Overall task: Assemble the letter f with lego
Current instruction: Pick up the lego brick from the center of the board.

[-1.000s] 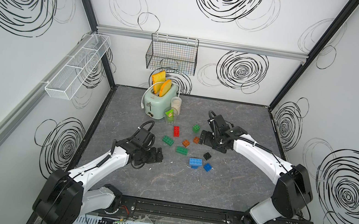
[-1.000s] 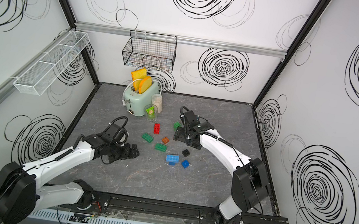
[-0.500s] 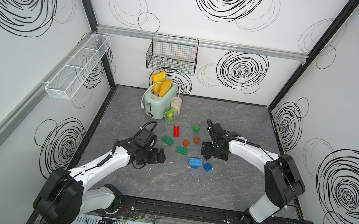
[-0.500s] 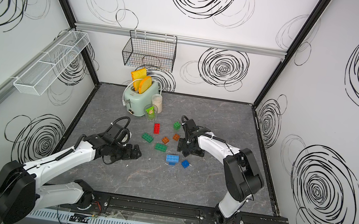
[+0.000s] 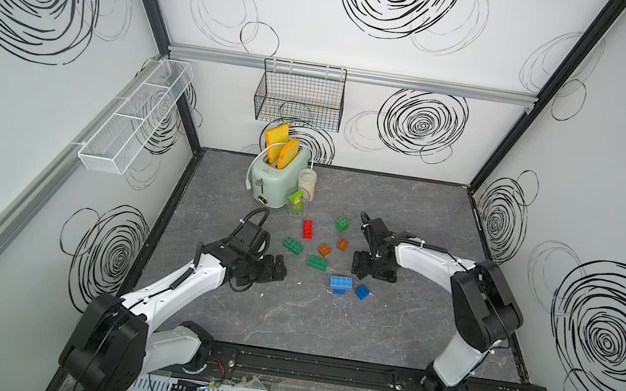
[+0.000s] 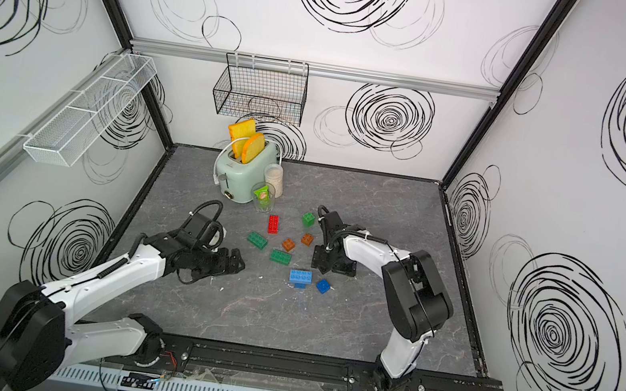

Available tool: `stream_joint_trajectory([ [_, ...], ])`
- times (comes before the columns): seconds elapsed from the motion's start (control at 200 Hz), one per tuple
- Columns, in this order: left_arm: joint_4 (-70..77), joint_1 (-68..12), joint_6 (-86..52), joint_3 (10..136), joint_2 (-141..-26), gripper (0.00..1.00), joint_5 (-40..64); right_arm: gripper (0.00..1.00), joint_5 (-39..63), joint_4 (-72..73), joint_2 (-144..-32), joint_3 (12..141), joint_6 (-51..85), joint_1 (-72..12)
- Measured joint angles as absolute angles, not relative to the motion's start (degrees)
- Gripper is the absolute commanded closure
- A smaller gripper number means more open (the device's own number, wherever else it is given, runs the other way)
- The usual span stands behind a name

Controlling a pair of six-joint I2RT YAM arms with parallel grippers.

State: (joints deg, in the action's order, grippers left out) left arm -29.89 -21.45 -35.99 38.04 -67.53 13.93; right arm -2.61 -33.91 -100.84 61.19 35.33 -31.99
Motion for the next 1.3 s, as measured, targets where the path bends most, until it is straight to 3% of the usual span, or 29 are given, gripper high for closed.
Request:
stream_joint_trajectory([
  [0.25,-29.91,-20.34,-35.99,38.04,-67.55,0.02,14.20,0.08,-2.98,-33.45,-101.75,61.21,35.42,-28.82],
  [0.39,-29.91,-20.01,-35.97,38.04,-67.72,0.02,14.44,0.14,-2.37,-32.23,-101.82,61.21,35.57,-26.35],
  [0.475,-29.95,-19.84,-35.94,38.04,-67.94,0.02,14.57,0.10,-1.83,-31.16,-101.78,61.19,35.38,-25.63],
  [0.505,-29.98,-19.77,-35.94,38.04,-67.96,0.02,14.59,0.00,-1.85,-30.68,-101.71,61.17,35.18,-25.52],
  [0.975,-29.87,-19.44,-35.94,38.04,-67.96,0.02,14.63,0.00,1.58,-28.18,-96.47,59.57,35.86,-31.11],
  [1.301,-29.89,-17.61,-35.73,38.04,-67.96,0.02,14.74,0.28,0.75,-28.40,-96.47,57.93,39.97,-32.86],
])
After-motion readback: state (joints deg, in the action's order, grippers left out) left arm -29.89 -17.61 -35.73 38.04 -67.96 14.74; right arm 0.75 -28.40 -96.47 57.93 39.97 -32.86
